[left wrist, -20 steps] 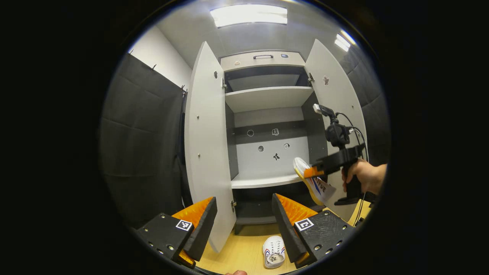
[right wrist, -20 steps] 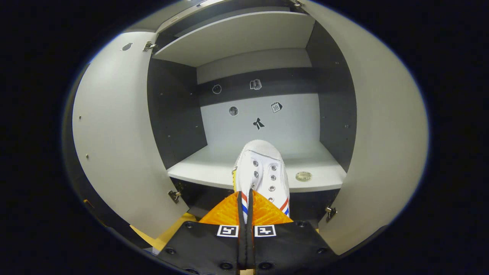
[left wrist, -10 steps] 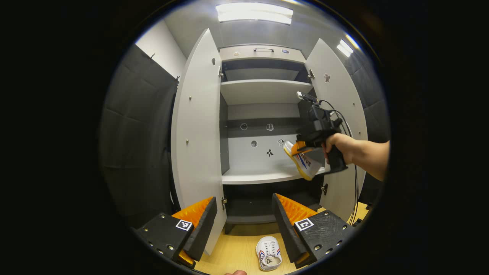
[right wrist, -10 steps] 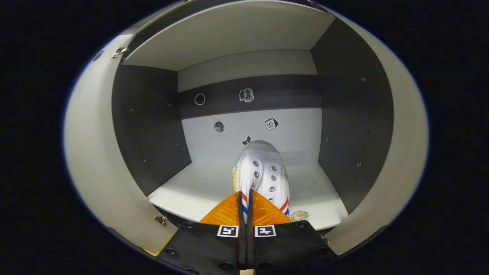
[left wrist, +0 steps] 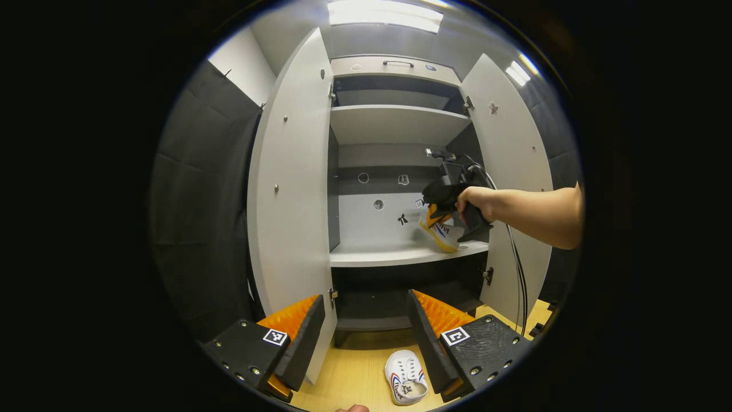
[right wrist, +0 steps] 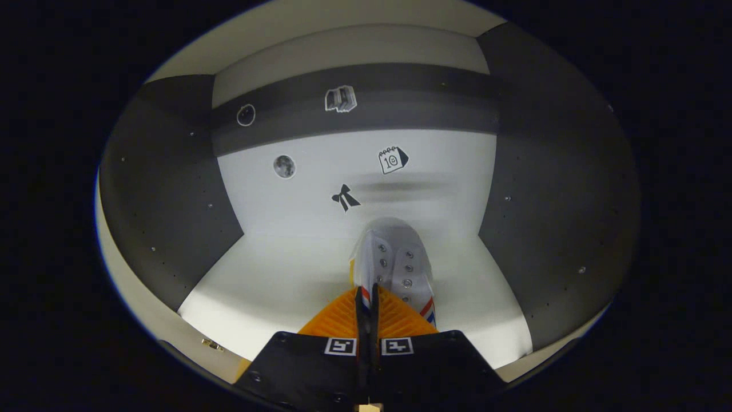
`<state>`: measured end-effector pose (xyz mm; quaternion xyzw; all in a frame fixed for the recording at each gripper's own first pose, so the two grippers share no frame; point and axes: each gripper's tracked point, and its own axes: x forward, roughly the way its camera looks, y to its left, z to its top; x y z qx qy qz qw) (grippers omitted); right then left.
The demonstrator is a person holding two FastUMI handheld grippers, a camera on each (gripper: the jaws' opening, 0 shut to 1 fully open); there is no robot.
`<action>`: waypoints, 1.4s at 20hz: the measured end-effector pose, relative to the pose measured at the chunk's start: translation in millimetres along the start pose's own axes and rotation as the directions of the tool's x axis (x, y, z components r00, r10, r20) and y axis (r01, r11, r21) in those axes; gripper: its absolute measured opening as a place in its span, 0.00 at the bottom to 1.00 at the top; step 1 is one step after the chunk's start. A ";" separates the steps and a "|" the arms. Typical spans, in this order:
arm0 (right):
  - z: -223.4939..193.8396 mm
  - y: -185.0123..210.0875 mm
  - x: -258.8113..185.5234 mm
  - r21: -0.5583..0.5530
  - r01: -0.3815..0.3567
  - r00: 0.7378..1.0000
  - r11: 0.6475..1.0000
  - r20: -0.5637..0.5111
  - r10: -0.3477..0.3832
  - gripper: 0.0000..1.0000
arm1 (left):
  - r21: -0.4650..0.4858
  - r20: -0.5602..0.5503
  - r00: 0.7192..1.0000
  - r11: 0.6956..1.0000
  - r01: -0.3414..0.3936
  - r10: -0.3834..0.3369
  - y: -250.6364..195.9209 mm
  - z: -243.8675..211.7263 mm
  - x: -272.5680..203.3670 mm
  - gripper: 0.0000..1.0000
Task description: Grab one shoe with the right hand and put it into the shoe cabinet, grab the other shoe with the left hand and put it into the shoe cabinet; then close the right door with the right hand and the left door with the left hand.
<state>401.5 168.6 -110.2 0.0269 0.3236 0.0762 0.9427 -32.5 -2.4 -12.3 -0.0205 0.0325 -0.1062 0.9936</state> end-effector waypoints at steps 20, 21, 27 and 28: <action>-12.3 -17.9 -150.4 -0.069 0.035 0.926 0.997 0.377 -0.007 0.95 | -0.042 -0.140 0.988 0.997 0.058 -0.063 -9.8 -30.6 4.6 0.78; -19.9 -20.7 -159.9 -0.074 0.042 0.924 0.996 0.382 -0.010 0.95 | -0.049 -0.150 0.986 0.996 0.070 -0.076 -12.0 -32.6 5.2 0.78; -66.6 -28.1 -206.4 -0.133 0.074 0.905 0.988 0.426 -0.010 0.96 | -0.093 -0.243 0.961 0.990 0.108 -0.128 -23.8 -58.1 3.5 0.77; -73.8 -27.0 -212.3 -0.131 0.069 0.901 0.989 0.434 -0.005 1.00 | -0.089 -0.270 0.953 0.989 0.116 -0.136 -23.5 -66.5 1.9 0.77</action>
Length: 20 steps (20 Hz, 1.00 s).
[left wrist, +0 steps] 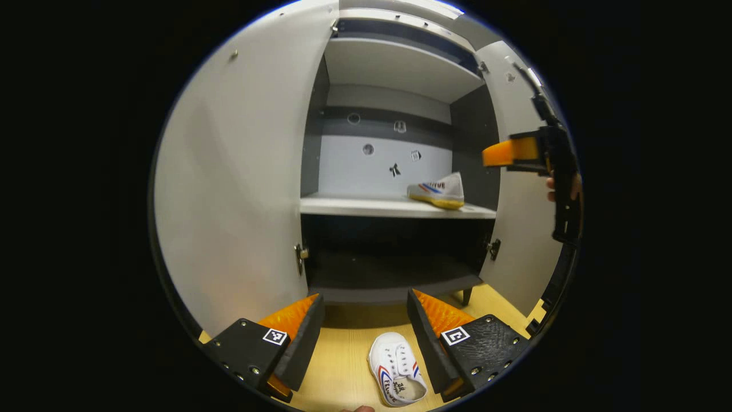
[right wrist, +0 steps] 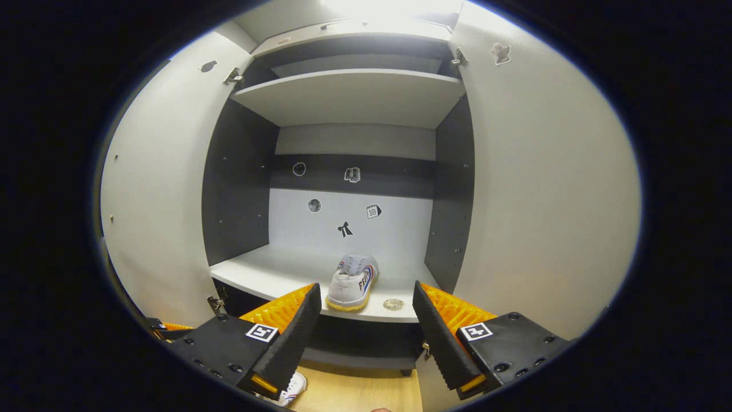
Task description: Grab one shoe with the right hand and put it into the shoe cabinet, grab the other shoe with the left hand and put it into the shoe cabinet; then close the right door with the right hand and the left door with the left hand.
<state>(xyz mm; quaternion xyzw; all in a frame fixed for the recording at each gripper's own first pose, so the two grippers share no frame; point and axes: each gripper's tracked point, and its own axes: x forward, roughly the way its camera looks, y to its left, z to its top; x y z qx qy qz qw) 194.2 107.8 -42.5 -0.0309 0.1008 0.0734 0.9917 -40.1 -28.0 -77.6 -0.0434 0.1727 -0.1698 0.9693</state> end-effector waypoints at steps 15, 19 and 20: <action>-81.2 3.4 -76.8 -0.008 -0.006 0.993 1.000 -0.121 0.005 1.00 | 0.055 -0.408 0.911 0.994 0.095 -0.065 -11.3 -77.7 -5.4 0.79; -90.1 -2.1 -84.2 -0.008 0.007 0.988 1.000 -0.154 -0.009 1.00 | 0.050 -0.452 0.890 0.994 0.094 -0.061 -9.3 -83.7 -3.0 0.79; -90.2 -2.4 -85.7 -0.002 0.008 0.988 1.000 -0.157 -0.008 1.00 | 0.052 -0.459 0.887 0.995 0.090 -0.056 -9.2 -90.1 -2.2 0.79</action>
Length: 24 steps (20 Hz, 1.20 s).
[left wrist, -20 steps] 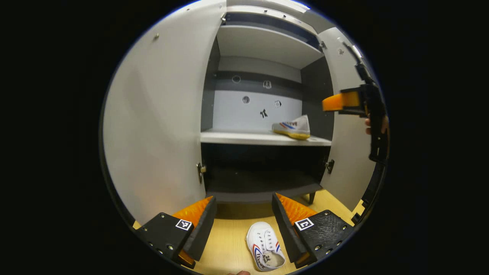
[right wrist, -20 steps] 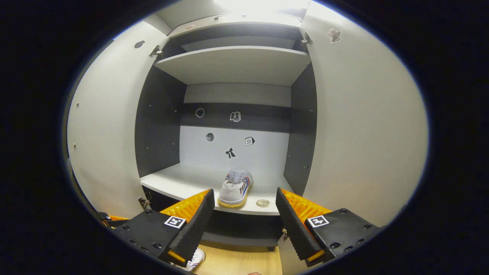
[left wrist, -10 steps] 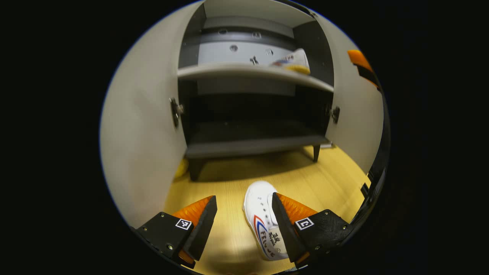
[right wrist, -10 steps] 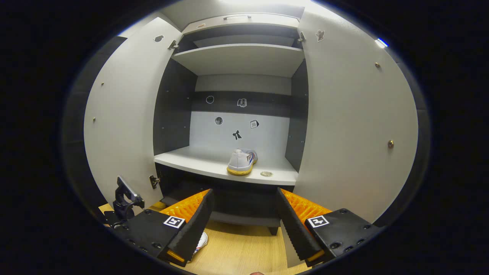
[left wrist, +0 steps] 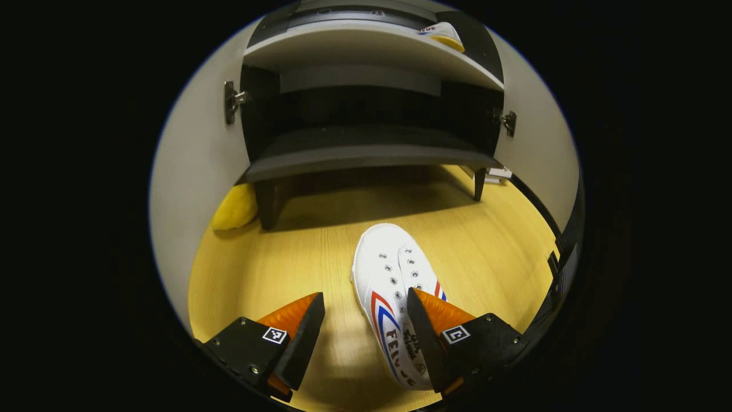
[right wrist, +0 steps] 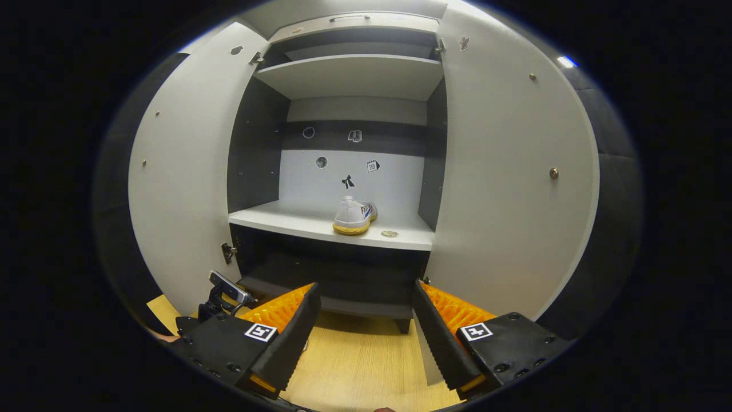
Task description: Grab one shoe with the right hand and put it into the shoe cabinet, grab the other shoe with the left hand and put it into the shoe cabinet; then close the right door with the right hand and the left door with the left hand.
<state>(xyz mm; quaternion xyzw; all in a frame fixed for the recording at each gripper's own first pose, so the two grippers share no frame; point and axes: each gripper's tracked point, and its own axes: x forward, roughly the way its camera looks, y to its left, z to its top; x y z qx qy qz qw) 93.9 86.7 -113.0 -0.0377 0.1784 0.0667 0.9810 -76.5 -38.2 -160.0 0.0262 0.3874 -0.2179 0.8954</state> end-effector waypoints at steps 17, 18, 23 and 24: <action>-13.4 1.4 -16.0 0.002 -0.026 0.999 1.000 -0.023 0.026 1.00 | -0.010 -0.089 0.996 1.000 0.010 -0.011 -17.4 -3.3 3.8 0.13; -12.9 -0.4 -17.1 0.003 -0.023 1.000 1.000 -0.020 0.023 1.00 | -0.017 -0.070 0.998 1.000 -0.011 0.010 -12.5 -1.8 7.4 0.13; -14.1 -11.4 -24.8 0.004 -0.004 1.000 1.000 -0.021 0.004 1.00 | -0.069 -0.038 0.999 0.997 -0.022 0.019 -16.5 5.8 4.9 0.00; -13.6 -12.8 -26.1 0.005 -0.001 1.000 1.000 -0.020 0.001 1.00 | -0.066 -0.035 0.999 0.998 -0.022 0.019 -14.8 9.1 2.3 0.00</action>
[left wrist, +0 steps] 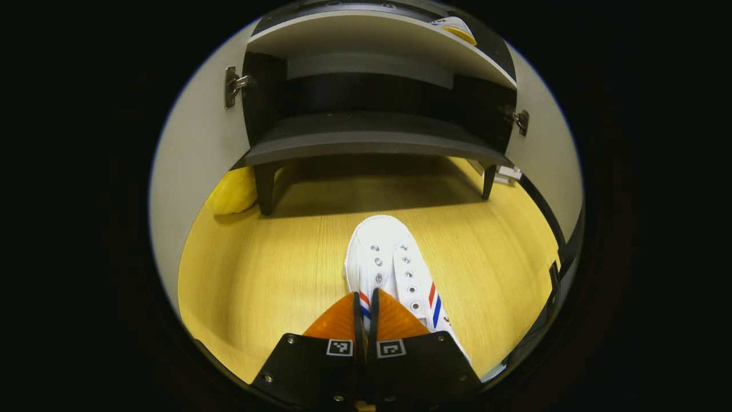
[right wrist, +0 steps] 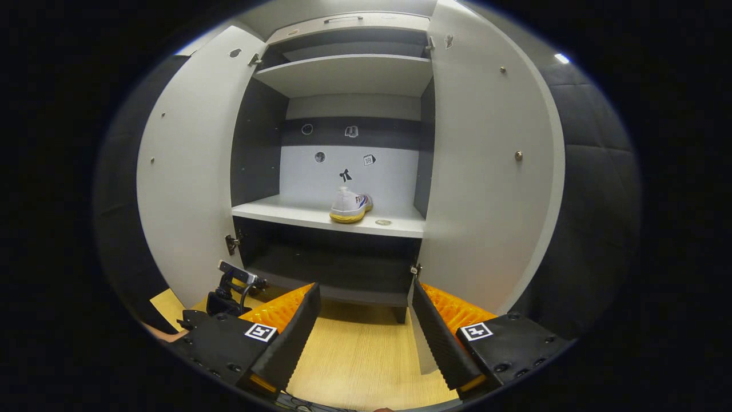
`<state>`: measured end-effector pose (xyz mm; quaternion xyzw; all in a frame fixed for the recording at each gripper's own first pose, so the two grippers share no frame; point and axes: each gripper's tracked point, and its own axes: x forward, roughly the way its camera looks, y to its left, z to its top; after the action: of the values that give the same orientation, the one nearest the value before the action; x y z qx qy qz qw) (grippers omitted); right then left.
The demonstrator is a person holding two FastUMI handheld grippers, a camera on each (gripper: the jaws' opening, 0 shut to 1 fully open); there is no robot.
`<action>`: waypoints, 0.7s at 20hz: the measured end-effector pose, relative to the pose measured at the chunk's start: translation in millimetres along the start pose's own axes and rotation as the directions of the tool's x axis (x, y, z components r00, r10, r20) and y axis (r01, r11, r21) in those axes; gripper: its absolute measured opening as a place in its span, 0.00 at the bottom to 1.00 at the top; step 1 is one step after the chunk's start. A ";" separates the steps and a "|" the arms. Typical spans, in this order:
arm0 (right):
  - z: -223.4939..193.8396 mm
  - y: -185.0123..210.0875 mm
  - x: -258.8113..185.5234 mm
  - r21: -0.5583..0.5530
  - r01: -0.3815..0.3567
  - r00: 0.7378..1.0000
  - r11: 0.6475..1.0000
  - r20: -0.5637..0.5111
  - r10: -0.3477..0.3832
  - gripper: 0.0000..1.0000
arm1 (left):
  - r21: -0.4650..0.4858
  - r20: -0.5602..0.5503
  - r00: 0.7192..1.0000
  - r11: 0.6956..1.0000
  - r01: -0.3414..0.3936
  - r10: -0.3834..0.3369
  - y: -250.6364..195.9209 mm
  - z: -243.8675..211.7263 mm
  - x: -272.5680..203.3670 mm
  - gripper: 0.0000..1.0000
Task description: Grab one shoe with the right hand and put it into the shoe cabinet, grab the other shoe with the left hand and put it into the shoe cabinet; then close the right door with the right hand and the left door with the left hand.
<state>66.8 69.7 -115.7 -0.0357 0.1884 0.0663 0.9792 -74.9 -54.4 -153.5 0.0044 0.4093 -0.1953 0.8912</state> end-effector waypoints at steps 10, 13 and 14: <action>7.2 7.8 -5.7 -0.005 -0.027 0.999 1.000 0.032 0.027 1.00 | 0.013 0.107 0.994 1.000 0.021 -0.023 -0.6 45.0 -32.7 0.00; 3.0 10.5 -5.6 -0.006 -0.036 0.999 0.999 0.028 0.036 1.00 | 0.021 0.156 0.987 1.000 0.023 -0.026 -2.9 65.7 -48.6 0.00; 0.9 11.8 -5.2 -0.002 -0.039 0.999 0.999 0.028 0.039 1.00 | 0.023 0.173 0.984 0.999 0.025 -0.029 -3.7 68.0 -56.2 0.00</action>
<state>60.7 80.8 -113.4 -0.0315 0.1753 0.0860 0.9802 -59.8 -49.8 -66.6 -0.0088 0.3281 -0.2113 0.9207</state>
